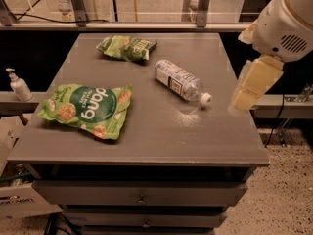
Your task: Pick blue plastic bottle
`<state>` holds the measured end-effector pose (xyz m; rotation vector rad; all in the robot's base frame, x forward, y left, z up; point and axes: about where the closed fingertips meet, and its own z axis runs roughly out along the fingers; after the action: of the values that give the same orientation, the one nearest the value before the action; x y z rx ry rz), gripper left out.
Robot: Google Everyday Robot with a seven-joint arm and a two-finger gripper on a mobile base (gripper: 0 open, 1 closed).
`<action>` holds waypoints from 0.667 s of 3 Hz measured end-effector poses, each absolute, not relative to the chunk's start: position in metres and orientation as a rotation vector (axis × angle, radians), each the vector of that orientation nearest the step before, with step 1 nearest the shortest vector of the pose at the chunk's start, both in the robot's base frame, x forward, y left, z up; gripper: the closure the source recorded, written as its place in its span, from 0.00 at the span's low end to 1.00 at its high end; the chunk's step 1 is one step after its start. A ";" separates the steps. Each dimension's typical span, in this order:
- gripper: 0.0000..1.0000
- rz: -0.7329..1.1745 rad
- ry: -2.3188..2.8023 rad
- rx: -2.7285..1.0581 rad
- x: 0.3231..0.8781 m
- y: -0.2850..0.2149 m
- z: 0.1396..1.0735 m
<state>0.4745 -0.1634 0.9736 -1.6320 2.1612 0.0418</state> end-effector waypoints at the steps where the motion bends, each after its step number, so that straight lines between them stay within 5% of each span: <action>1: 0.00 0.063 2.161 -1.592 0.500 -0.136 0.963; 2: 0.00 0.037 2.160 -1.565 0.523 -0.112 0.948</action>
Offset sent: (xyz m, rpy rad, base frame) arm 0.0826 0.0798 -0.0504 0.0221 -0.0574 -0.0687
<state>0.5234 -0.1120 0.9475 -1.5652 2.1599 0.0367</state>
